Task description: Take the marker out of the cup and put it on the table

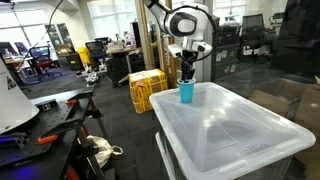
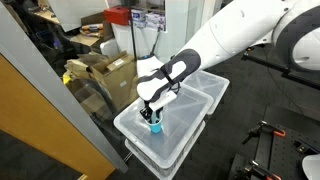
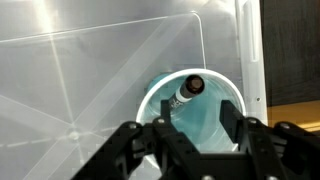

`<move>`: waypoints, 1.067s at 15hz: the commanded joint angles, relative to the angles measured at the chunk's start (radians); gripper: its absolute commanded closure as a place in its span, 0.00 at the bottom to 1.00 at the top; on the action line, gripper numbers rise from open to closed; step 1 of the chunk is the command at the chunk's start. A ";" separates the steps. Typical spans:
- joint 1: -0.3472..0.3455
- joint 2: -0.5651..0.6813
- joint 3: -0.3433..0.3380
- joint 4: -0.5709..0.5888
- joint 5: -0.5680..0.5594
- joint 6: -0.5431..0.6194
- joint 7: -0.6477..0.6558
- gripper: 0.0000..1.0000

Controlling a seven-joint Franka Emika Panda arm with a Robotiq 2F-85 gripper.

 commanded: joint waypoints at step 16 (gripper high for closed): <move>-0.022 0.023 0.007 0.071 0.020 -0.124 0.018 0.45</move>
